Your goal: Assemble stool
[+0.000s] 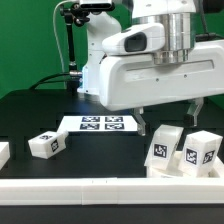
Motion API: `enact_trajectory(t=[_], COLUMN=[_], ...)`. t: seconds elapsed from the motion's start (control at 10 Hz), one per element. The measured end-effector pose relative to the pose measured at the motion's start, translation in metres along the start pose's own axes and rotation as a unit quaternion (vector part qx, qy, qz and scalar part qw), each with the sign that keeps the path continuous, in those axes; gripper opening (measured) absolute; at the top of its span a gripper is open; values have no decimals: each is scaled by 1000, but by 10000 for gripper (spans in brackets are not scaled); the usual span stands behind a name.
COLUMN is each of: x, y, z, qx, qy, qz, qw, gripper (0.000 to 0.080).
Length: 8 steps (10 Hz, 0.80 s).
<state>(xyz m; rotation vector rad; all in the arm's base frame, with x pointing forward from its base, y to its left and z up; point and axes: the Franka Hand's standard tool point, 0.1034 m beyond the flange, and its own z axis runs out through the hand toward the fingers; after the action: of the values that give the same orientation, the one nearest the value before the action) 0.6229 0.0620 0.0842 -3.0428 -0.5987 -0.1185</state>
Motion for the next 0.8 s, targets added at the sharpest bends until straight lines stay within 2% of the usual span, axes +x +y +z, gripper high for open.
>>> enact_trajectory(t=[0.1,0.4,0.8], x=[0,-2,-4], y=[2,7,10], z=[0,1,7], qx=[-8,-13,-24], qy=[-5,-9,-32], qz=[-56,-143,-266], qw=[998,990,963], gripper=[648,648,648])
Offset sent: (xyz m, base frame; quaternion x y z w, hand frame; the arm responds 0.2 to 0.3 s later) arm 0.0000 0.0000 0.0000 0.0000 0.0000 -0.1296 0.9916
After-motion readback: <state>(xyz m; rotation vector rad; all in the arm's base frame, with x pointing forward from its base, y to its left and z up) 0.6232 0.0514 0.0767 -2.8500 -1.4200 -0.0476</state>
